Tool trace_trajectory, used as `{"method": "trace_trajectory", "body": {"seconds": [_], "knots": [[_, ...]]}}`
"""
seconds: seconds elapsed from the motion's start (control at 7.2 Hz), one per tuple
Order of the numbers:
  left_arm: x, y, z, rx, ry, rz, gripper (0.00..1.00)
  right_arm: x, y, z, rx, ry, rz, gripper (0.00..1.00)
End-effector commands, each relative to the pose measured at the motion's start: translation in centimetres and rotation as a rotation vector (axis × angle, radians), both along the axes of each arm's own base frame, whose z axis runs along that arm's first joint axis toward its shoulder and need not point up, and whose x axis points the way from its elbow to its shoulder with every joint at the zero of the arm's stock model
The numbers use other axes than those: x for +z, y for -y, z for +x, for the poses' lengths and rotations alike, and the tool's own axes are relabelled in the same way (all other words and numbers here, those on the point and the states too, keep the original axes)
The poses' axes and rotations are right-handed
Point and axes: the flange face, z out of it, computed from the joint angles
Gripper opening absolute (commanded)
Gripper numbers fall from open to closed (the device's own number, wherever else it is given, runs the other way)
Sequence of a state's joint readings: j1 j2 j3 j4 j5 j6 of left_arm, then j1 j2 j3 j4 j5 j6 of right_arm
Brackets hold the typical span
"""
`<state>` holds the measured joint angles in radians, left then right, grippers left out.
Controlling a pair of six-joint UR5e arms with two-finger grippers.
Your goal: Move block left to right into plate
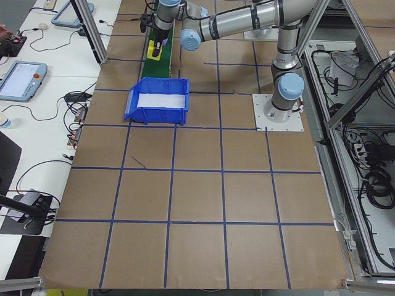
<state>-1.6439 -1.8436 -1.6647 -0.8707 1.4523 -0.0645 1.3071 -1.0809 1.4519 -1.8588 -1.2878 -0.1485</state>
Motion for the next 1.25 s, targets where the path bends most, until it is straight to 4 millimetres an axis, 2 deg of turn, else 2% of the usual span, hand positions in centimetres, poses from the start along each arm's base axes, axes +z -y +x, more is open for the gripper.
{"method": "trace_trajectory", "body": {"seconds": [0.0,0.14,0.28,0.42,0.56,0.83,1.11], "knots": [[-6.2,1.4,-2.1,-0.030,0.005,0.065,0.19,-0.3,-0.2,-0.2,0.001,0.004,0.004,1.00],[-8.7,2.0,-2.6,-0.036,0.008,0.088,0.19,-0.2,-0.2,-0.1,0.001,0.003,0.002,1.00],[-10.1,2.1,-2.9,-0.040,0.010,0.108,0.22,0.0,-0.3,-0.1,0.003,0.002,0.001,1.00],[-9.8,2.3,-2.8,-0.051,0.017,0.099,0.68,-0.1,-0.4,-0.1,0.003,0.002,0.002,1.00],[-9.0,2.6,-2.5,-0.041,0.060,0.077,1.00,-0.4,-0.8,0.0,0.004,0.006,0.010,1.00],[-4.0,1.7,-1.5,-0.021,0.125,0.000,1.00,0.1,-1.1,0.3,0.011,0.006,0.003,1.00],[0.5,-0.7,-0.7,-0.009,0.153,0.033,1.00,0.1,-1.1,0.3,0.011,0.006,0.003,1.00]]}}
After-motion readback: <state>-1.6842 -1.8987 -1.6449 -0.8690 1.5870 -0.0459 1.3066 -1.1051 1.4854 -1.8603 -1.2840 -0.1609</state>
